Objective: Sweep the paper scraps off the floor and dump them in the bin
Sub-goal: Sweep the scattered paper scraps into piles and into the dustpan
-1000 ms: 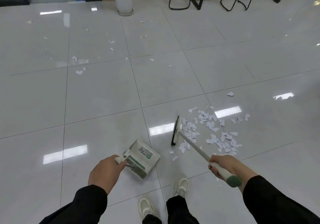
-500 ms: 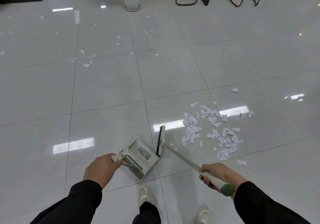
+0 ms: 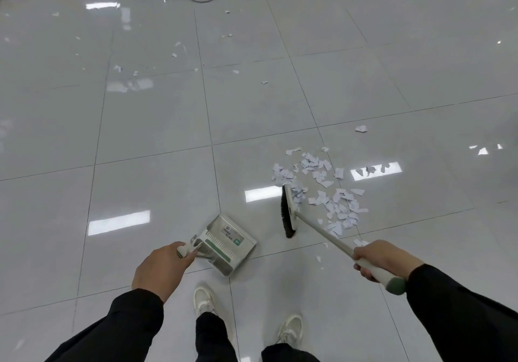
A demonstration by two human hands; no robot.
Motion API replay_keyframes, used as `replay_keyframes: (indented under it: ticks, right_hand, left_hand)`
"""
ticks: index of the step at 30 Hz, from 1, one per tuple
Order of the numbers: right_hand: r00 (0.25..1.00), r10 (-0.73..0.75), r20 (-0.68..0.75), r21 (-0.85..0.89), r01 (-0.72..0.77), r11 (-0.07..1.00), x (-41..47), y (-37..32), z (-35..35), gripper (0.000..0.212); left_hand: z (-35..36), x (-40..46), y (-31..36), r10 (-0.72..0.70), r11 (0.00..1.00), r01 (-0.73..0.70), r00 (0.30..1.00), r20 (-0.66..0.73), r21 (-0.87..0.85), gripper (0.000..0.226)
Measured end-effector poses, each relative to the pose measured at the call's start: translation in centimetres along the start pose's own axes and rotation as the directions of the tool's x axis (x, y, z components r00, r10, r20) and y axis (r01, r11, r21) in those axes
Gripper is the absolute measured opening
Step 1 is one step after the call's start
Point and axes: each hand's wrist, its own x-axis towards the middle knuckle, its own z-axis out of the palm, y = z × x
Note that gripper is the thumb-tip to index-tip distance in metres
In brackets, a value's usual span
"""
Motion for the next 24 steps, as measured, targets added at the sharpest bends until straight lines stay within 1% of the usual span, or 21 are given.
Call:
replay_keyframes:
  ticks: [4, 5, 7, 8, 10, 13, 17, 19, 24]
  right_hand:
    - [0.999, 0.004, -0.041, 0.032, -0.002, 0.999, 0.9, 1.5, -5.1, 0.014]
    - [0.999, 0.002, -0.042, 0.042, 0.000, 0.999, 1.0, 1.4, -5.2, 0.014]
    - [0.999, 0.005, -0.042, 0.114, 0.000, 0.994, 0.2, 1.8, -7.7, 0.014]
    - [0.999, 0.009, -0.039, 0.130, -0.004, 0.991, 0.1, 1.8, -7.7, 0.015]
    - [1.000, -0.003, -0.029, 0.179, 0.008, 0.984, -1.1, 1.8, -9.9, 0.015]
    - [1.000, -0.017, 0.002, 0.275, 0.016, 0.961, -2.3, 0.9, -10.8, 0.015]
    - [0.997, -0.039, 0.060, 0.333, 0.017, 0.943, -3.1, -1.2, -9.4, 0.018]
    - [0.992, -0.083, 0.094, 0.377, 0.042, 0.925, -3.0, -3.2, -8.3, 0.020]
    - [0.982, -0.126, 0.143, 0.500, 0.038, 0.865, -2.0, -8.4, -4.4, 0.014]
  left_hand:
    - [2.8, -2.4, 3.3, -0.011, 1.000, 0.011, 1.000, 0.011, -0.011, 0.031]
    - [2.8, -2.6, 3.1, -0.025, 0.999, 0.026, 1.000, 0.013, -0.021, 0.034]
    - [3.3, -3.1, 5.5, -0.004, 1.000, 0.004, 1.000, 0.021, -0.015, 0.035]
    - [3.3, -3.2, 5.3, -0.019, 1.000, 0.019, 1.000, 0.023, -0.022, 0.033]
    - [3.2, -3.3, 7.9, -0.009, 1.000, 0.009, 1.000, 0.021, -0.019, 0.030]
    - [2.7, -3.2, 10.1, -0.005, 1.000, 0.006, 1.000, 0.021, -0.025, 0.028]
    - [2.0, -3.1, 12.2, 0.009, 1.000, -0.008, 0.999, 0.039, -0.022, 0.027]
    - [1.1, -2.2, 13.5, 0.034, 0.999, -0.034, 0.999, 0.022, -0.026, 0.028]
    - [-1.2, 0.0, 14.2, 0.063, 0.997, -0.063, 0.998, -0.002, -0.044, 0.030]
